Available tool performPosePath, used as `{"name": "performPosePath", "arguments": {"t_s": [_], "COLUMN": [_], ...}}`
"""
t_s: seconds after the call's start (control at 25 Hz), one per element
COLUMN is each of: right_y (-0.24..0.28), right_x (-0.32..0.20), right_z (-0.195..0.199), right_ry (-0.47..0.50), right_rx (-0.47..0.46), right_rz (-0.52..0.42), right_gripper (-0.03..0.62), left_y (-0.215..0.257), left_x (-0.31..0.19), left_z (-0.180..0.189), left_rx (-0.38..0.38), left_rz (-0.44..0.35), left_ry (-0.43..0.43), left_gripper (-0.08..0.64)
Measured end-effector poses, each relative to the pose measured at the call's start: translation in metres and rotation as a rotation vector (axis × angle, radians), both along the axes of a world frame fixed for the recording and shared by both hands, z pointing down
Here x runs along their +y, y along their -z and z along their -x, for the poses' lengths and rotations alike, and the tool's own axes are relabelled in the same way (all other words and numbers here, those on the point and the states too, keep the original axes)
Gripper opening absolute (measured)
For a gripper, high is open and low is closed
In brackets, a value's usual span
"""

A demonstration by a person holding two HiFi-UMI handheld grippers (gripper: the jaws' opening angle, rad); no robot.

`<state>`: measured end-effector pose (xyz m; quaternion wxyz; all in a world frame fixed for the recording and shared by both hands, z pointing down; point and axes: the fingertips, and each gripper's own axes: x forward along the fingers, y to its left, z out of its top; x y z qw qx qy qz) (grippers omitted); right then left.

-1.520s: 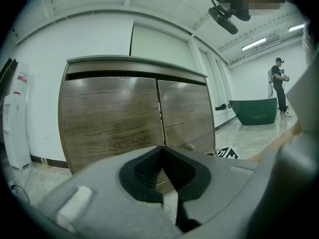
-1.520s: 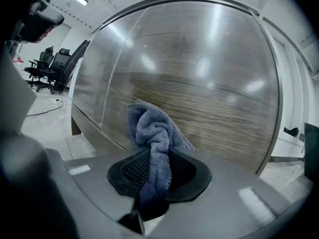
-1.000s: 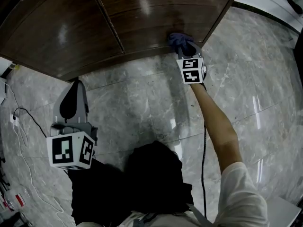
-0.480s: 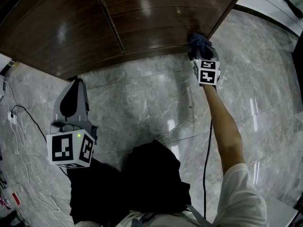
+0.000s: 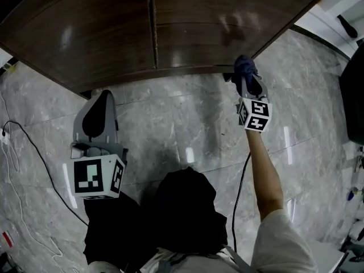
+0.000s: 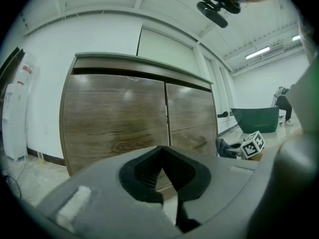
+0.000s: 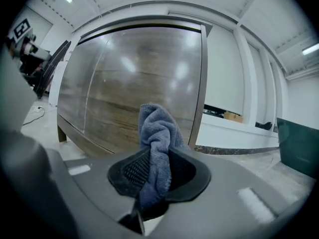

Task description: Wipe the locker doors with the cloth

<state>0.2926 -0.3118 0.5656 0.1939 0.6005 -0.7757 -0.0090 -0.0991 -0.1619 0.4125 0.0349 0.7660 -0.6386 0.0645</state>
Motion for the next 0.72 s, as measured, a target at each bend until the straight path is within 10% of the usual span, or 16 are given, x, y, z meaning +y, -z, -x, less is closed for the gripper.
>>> {"name": "performPosePath", "arguments": {"t_s": [0.28, 0.72], "right_y": [0.121, 0.352], "right_x": [0.063, 0.14], "right_z": [0.033, 0.079], "right_ry": [0.039, 0.039], "right_rx": [0.031, -0.083], "right_rz": [0.055, 0.134], "right_gripper": [0.078, 0.078], "left_y": [0.045, 0.269], "left_x": [0.015, 0.037], "left_z": [-0.002, 0.008], "left_rx": [-0.061, -0.08], "left_rz": [0.086, 0.129], "left_ry": [-0.071, -0.077], "left_gripper": [0.0, 0.0]}}
